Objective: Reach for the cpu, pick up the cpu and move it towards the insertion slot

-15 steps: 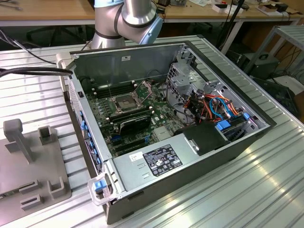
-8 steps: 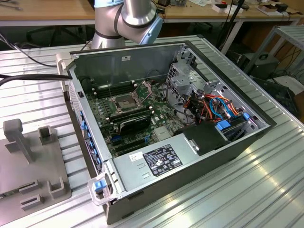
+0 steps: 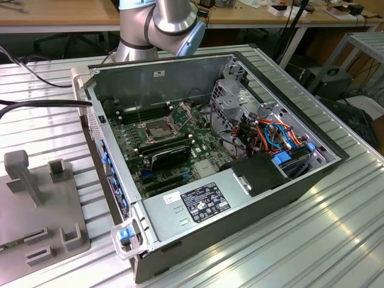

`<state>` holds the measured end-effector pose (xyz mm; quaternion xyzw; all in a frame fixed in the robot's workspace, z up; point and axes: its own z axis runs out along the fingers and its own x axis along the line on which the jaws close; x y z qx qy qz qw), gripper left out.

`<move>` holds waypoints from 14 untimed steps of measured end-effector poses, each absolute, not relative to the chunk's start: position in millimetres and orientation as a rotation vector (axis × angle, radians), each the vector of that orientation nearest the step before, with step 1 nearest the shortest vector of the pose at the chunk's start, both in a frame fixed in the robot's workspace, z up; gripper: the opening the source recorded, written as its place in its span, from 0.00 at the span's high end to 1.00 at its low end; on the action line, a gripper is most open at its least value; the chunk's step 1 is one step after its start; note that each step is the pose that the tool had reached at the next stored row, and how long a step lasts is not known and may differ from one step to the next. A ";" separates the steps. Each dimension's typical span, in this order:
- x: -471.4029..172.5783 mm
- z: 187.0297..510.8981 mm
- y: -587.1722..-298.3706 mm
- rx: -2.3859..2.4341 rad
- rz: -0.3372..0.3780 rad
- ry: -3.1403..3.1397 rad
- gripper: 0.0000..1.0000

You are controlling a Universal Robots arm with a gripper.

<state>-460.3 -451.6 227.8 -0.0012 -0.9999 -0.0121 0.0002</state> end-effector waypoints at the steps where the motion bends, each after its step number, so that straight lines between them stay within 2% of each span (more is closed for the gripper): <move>1: -460.3 226.2 -451.6 -0.004 -0.038 -3.141 0.33; 14: -460.4 199.2 -451.6 -0.004 -0.035 -3.136 0.33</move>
